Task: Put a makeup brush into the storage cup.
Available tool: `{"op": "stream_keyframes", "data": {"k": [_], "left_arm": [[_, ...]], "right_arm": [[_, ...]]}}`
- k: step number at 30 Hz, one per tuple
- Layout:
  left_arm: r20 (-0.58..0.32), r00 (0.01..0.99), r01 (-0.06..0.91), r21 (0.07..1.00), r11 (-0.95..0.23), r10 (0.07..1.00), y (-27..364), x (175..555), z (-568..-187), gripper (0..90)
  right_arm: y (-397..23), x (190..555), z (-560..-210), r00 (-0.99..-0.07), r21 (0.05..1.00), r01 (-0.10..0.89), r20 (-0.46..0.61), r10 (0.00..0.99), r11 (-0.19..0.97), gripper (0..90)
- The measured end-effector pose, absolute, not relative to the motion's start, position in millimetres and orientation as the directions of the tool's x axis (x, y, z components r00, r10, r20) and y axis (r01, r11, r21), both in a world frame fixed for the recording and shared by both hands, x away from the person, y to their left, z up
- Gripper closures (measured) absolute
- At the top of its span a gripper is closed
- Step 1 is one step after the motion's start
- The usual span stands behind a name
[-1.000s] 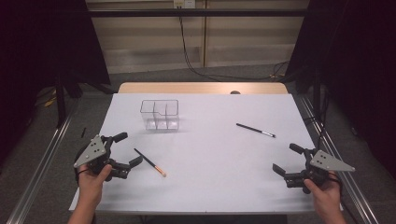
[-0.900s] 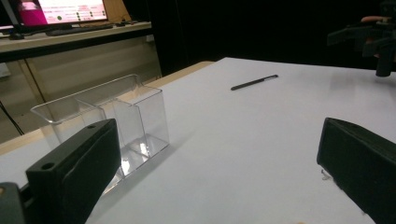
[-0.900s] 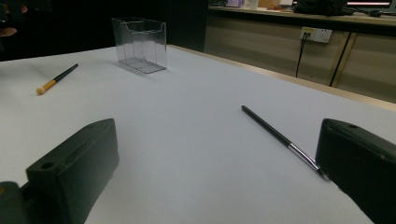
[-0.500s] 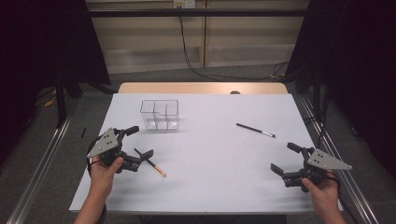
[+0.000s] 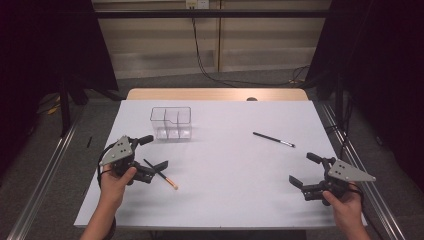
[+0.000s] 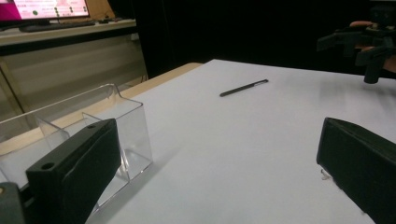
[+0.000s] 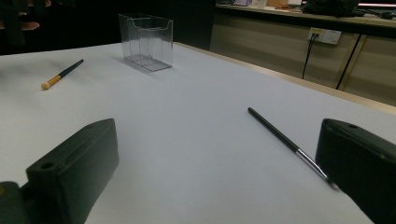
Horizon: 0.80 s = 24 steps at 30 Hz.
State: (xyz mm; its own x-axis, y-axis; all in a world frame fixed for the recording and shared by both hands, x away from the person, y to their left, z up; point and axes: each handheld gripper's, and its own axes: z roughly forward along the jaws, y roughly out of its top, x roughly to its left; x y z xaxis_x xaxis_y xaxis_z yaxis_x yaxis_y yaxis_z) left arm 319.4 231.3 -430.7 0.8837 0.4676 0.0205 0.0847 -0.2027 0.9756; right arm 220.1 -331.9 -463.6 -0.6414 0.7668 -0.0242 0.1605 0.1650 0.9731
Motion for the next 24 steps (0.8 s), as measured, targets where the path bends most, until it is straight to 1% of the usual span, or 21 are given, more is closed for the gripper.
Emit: {"op": "stream_keyframes", "data": {"k": [9, 12, 24], "left_arm": [[0.038, 0.897, 0.119, 0.939, -0.322, 0.439, 222.8, 326.9, -425.1, 0.0], [0.042, 0.895, 0.135, 0.923, -0.361, 0.443, 222.2, 330.3, -423.6, 0.0], [0.032, 0.893, 0.202, 0.864, -0.461, 0.45, 225.8, 339.0, -421.1, 0.0]], "right_arm": [[-331.1, 220.2, -464.3, -0.653, 0.971, 0.16, -0.032, 0.757, 0.179, 0.0], [-330.4, 219.8, -464.0, -0.653, 0.97, 0.161, -0.032, 0.756, 0.18, 0.0], [-331.2, 219.0, -463.6, -0.651, 0.972, 0.159, -0.027, 0.759, 0.172, 0.0]]}}
